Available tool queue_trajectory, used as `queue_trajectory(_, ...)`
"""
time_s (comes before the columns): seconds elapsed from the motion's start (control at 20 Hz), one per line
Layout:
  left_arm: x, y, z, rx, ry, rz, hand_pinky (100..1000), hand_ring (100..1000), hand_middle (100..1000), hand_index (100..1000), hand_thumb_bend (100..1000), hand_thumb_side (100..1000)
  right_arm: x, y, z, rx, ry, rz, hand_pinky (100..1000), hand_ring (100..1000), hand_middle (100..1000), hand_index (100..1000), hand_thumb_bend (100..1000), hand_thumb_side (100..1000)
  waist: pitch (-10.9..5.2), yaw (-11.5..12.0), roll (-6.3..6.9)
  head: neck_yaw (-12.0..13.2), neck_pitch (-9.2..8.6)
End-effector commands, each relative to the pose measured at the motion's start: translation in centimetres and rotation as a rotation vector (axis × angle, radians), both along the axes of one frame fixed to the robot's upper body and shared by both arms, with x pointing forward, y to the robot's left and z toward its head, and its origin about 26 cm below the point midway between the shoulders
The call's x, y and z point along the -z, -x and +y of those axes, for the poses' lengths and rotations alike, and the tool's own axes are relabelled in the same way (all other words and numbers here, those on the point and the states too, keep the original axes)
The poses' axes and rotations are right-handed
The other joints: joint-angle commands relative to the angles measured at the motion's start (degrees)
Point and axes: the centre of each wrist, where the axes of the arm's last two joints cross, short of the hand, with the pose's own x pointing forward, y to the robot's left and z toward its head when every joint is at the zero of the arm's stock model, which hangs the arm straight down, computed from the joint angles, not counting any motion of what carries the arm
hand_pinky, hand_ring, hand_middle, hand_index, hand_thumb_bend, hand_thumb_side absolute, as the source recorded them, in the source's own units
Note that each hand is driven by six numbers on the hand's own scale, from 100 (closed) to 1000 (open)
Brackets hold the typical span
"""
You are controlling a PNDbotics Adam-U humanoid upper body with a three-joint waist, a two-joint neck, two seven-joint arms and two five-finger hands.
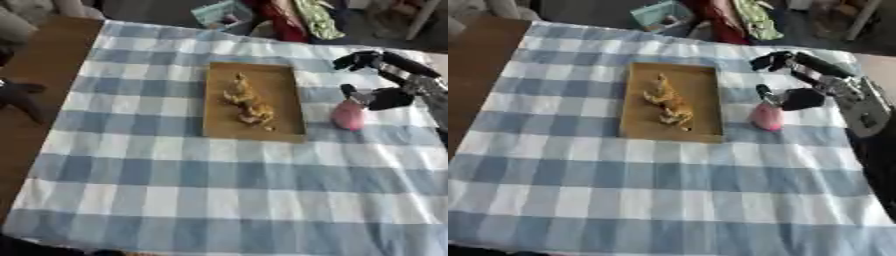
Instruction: Pick up objects on the table and place them in the box.
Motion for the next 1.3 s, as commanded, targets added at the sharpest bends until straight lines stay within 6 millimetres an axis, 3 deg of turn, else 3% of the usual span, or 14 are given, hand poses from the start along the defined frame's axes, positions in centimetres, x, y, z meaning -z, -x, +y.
queue_trajectory(0.05, -0.7, 0.3, 0.1, -0.01, -0.019, -0.027, 900, 560, 563, 740, 100, 697, -1.2, -0.2, -0.9, 0.016, 0.059, -0.021, 847, 882, 808, 920, 100, 593, -0.81, 0.14, 0.15, -0.28, 0.49)
queue_trajectory(0.8, 0.7, 0.8, 0.2, -0.047, -0.055, 0.01, 907, 559, 563, 741, 100, 722, -0.2, 0.1, -3.1, 0.092, 0.208, 0.028, 838, 875, 810, 922, 100, 770, -0.73, -0.1, -0.08, -0.44, 0.54)
queue_trajectory(1.3, 1.1, 0.9, 0.1, -0.064, -0.062, 0.024, 909, 559, 563, 742, 100, 731, 0.3, 0.4, -4.0, 0.13, 0.329, 0.048, 834, 877, 842, 941, 232, 831, -0.75, -0.13, -0.15, -0.48, 0.63)
